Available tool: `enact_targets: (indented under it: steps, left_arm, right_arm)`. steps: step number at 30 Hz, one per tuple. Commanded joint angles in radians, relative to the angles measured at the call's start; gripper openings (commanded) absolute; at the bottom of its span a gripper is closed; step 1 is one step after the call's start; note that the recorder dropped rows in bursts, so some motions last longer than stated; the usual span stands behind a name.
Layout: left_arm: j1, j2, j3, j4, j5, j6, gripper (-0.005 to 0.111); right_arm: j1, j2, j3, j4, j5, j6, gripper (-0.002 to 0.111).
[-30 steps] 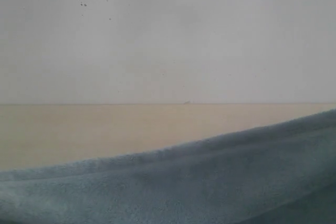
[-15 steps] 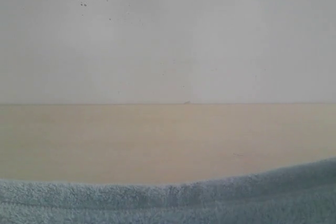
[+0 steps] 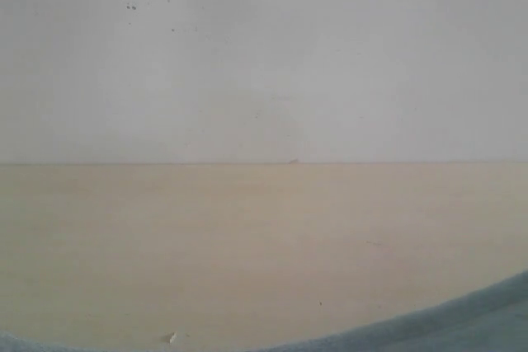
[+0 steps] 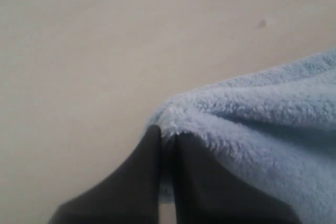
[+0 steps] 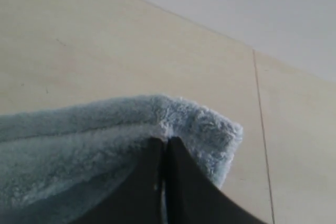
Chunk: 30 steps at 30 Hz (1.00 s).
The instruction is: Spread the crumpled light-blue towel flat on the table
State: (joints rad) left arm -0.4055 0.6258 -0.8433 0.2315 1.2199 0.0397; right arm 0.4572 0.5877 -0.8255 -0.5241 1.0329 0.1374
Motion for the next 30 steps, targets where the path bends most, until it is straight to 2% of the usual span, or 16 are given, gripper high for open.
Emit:
enact_targets:
  steps: [1, 4, 7, 8, 10, 11, 12, 13, 14, 16, 19, 22, 26, 30]
  left_arm:
    - [0.001, 0.210, 0.028, 0.098, -0.158, -0.025, 0.004]
    - [0.007, 0.402, 0.016, 0.211, -0.279, -0.065, 0.004]
    - [0.043, 0.573, -0.010, 0.301, -0.357, -0.151, 0.004]
    - [0.079, 0.658, -0.021, 0.303, -0.419, -0.186, 0.007]
    - [0.111, 0.705, -0.021, 0.301, -0.485, -0.228, 0.017]
    - [0.124, 0.716, -0.021, 0.301, -0.505, -0.244, 0.024]
    - [0.157, 0.727, -0.021, 0.306, -0.548, -0.270, 0.041]
    - [0.170, 0.727, -0.021, 0.306, -0.564, -0.285, 0.048]
    - [0.196, 0.719, -0.021, 0.319, -0.588, -0.332, 0.060]
    - [0.211, 0.709, -0.021, 0.341, -0.588, -0.369, 0.062]
    - [0.214, 0.668, -0.019, 0.329, -0.546, -0.369, 0.057]
    - [0.214, 0.634, 0.015, 0.288, -0.541, -0.369, 0.056]
    - [0.214, 0.596, 0.052, 0.241, -0.565, -0.359, 0.056]
    - [0.212, 0.567, 0.067, 0.210, -0.576, -0.349, 0.056]
  right_arm:
    - [0.001, 0.305, 0.067, -0.094, -0.302, 0.122, 0.000]
    - [0.001, 0.563, 0.013, -0.235, -0.421, 0.252, 0.000]
    - [-0.010, 0.792, -0.107, -0.312, -0.429, 0.381, 0.000]
    - [-0.011, 0.908, -0.191, -0.312, -0.425, 0.411, 0.000]
    - [-0.010, 0.958, -0.247, -0.310, -0.438, 0.411, 0.001]
    - [-0.010, 0.971, -0.265, -0.305, -0.451, 0.411, 0.005]
    - [-0.010, 0.971, -0.285, -0.309, -0.480, 0.406, 0.017]
    - [-0.010, 0.969, -0.294, -0.313, -0.487, 0.406, 0.025]
    - [-0.011, 0.967, -0.310, -0.338, -0.480, 0.406, 0.039]
    - [-0.039, 0.967, -0.330, -0.330, -0.445, 0.410, 0.045]
    - [-0.122, 0.945, -0.313, -0.268, -0.348, 0.365, 0.034]
    - [-0.181, 0.866, -0.178, -0.089, -0.357, 0.221, 0.001]
    - [-0.189, 0.797, 0.062, -0.053, -0.486, 0.197, 0.000]
    - [-0.189, 0.837, 0.141, -0.004, -0.603, 0.176, 0.000]
